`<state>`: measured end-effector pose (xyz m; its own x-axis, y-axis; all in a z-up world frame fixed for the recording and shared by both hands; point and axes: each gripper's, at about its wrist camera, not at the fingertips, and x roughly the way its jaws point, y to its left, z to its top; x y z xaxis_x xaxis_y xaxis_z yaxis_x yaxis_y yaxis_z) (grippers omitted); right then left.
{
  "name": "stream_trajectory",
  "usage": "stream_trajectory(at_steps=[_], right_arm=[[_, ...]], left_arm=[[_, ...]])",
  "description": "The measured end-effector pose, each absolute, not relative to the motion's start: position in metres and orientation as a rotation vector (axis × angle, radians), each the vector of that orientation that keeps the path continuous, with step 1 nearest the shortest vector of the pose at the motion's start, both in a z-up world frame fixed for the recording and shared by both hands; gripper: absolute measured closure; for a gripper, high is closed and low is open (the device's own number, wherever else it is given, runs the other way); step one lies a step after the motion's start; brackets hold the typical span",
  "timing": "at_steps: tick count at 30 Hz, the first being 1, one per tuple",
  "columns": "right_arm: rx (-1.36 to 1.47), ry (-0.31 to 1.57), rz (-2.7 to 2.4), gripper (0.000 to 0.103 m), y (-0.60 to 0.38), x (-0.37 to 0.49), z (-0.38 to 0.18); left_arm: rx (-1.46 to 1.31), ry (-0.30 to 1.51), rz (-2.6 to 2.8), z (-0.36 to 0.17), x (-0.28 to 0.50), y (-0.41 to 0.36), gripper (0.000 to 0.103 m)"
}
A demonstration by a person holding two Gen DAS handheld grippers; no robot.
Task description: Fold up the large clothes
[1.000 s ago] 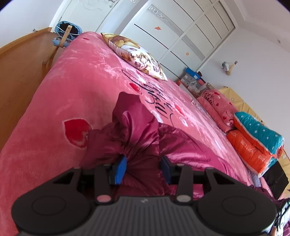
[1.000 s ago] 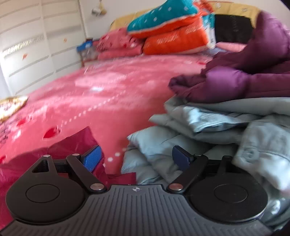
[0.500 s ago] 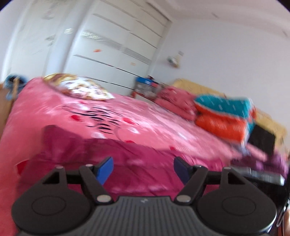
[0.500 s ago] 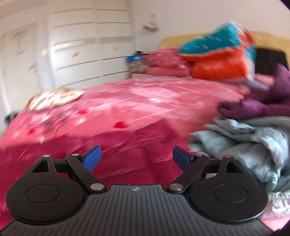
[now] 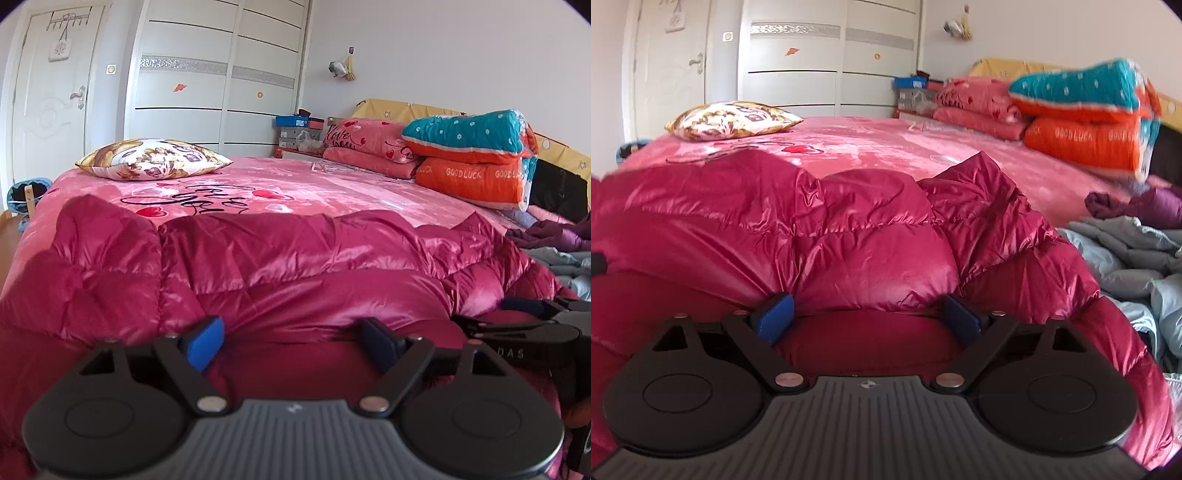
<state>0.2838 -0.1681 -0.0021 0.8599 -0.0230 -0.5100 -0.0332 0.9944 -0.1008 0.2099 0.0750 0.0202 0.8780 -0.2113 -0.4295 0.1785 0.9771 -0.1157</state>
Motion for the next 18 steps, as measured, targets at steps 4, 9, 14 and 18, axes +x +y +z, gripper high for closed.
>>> stream_trajectory(at_steps=[4, 9, 14, 18], right_arm=[[-0.121, 0.512, 0.002, 0.0, -0.166, 0.277, -0.008], [-0.1, 0.485, 0.004, 0.0, -0.176, 0.281, -0.01], [-0.095, 0.476, -0.001, 0.0, -0.184, 0.262, -0.002], [-0.103, 0.457, -0.037, 0.0, -0.182, 0.226, 0.014]], left_arm=[[-0.075, 0.455, -0.202, 0.016, 0.212, 0.074, 0.018], [-0.066, 0.45, -0.21, 0.017, 0.208, 0.071, 0.012], [-0.065, 0.458, -0.238, 0.029, 0.19, 0.073, 0.006], [0.002, 0.461, -0.256, 0.037, 0.157, 0.069, 0.002]])
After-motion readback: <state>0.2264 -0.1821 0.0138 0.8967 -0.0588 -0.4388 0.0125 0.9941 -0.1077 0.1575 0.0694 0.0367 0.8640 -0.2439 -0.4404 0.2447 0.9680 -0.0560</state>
